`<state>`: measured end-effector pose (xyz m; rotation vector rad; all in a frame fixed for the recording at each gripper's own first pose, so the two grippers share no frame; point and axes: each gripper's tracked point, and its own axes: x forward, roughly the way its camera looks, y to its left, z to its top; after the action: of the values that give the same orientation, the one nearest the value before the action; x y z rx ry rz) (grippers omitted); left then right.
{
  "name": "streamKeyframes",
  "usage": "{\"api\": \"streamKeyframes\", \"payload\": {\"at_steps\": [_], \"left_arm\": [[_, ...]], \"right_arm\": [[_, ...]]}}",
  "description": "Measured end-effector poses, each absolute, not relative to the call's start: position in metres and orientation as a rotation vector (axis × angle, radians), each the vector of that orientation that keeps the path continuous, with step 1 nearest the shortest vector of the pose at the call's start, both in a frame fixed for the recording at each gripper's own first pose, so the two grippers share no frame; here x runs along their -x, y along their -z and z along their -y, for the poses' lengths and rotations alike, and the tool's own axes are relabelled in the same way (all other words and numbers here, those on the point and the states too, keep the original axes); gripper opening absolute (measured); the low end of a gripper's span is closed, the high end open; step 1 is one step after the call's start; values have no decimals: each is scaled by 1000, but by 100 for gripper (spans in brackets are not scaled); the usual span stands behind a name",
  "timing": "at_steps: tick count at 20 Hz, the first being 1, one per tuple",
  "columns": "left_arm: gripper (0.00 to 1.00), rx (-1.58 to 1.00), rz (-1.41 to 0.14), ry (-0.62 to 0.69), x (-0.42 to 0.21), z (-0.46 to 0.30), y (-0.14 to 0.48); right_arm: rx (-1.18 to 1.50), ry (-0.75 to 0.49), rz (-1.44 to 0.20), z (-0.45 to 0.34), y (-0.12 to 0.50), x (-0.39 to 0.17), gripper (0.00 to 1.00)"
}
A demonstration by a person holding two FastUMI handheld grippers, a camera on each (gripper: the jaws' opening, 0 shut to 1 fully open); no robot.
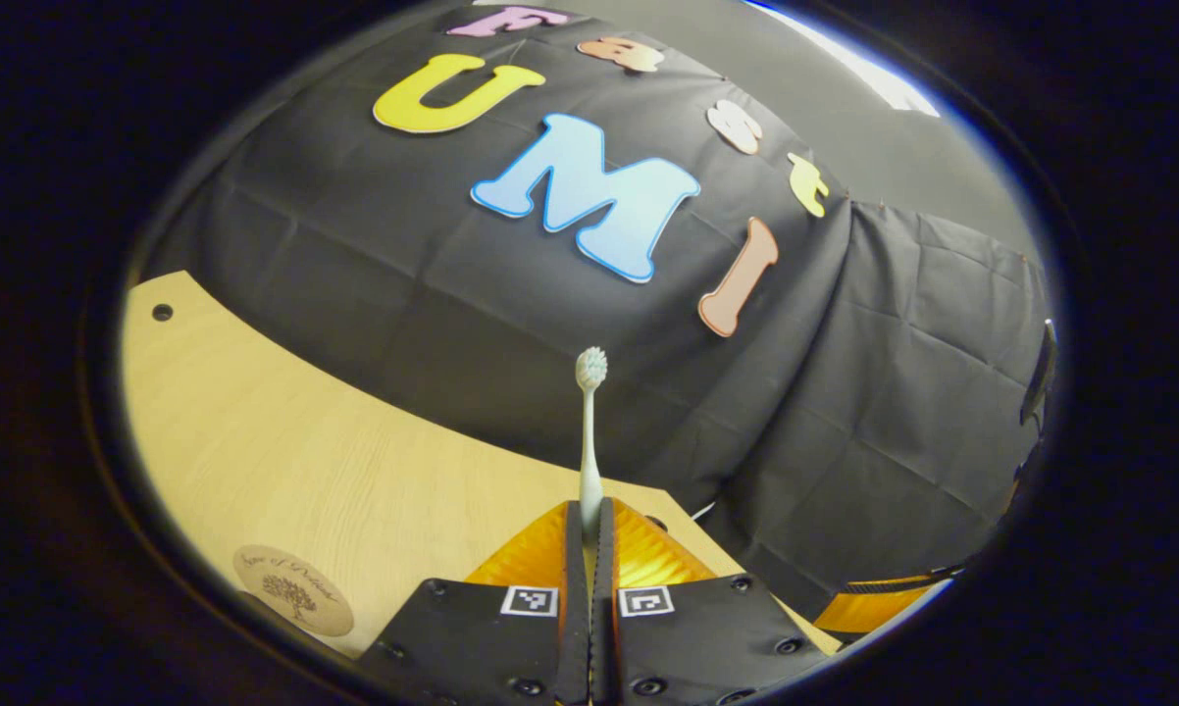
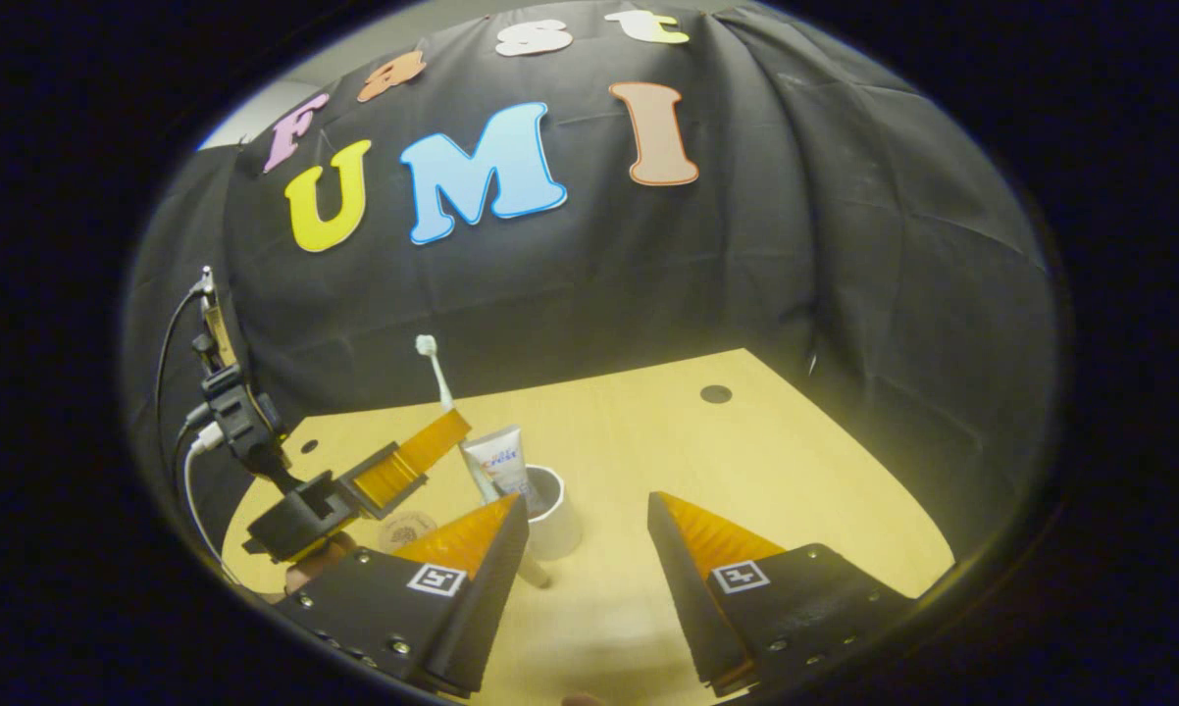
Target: Put the toothbrush and toothpaste on the desktop into the cup, then pick up the cup and place it on the coaster on the desktop.
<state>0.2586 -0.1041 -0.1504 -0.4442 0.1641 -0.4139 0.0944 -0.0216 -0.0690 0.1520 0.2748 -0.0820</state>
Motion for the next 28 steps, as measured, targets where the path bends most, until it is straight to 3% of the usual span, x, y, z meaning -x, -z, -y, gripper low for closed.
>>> {"api": "streamKeyframes", "payload": {"at_steps": [3,6,7,12,13,15,18,20,22,23,24,26,28], "left_arm": [[8,400,-183,415,-258,110,161],[14,359,-206,412,-246,110,170],[9,348,-209,407,-246,108,171],[22,337,-223,403,-246,102,172],[15,326,-229,405,-248,101,174],[23,309,-242,407,-245,98,177],[58,291,-255,402,-239,91,176],[58,277,-250,396,-237,83,173],[68,262,-235,389,-235,74,165],[70,255,-226,386,-234,70,161],[73,248,-218,388,-232,67,157],[88,231,-201,381,-229,59,150],[89,211,-180,366,-226,49,142]], "right_arm": [[-145,81,-281,22,71,-95,76],[-152,75,-292,20,72,-100,76],[-154,75,-297,20,72,-101,76],[-163,68,-329,18,79,-108,76],[-166,65,-335,16,80,-110,76],[-169,62,-345,15,81,-113,76],[-160,63,-374,11,84,-119,76],[-152,59,-401,7,87,-124,76],[-141,56,-434,3,91,-126,76],[-134,50,-453,-1,93,-129,83],[-131,46,-470,-4,95,-131,83],[-132,37,-517,-11,103,-134,83],[-149,40,-576,-16,112,-137,83]]}}
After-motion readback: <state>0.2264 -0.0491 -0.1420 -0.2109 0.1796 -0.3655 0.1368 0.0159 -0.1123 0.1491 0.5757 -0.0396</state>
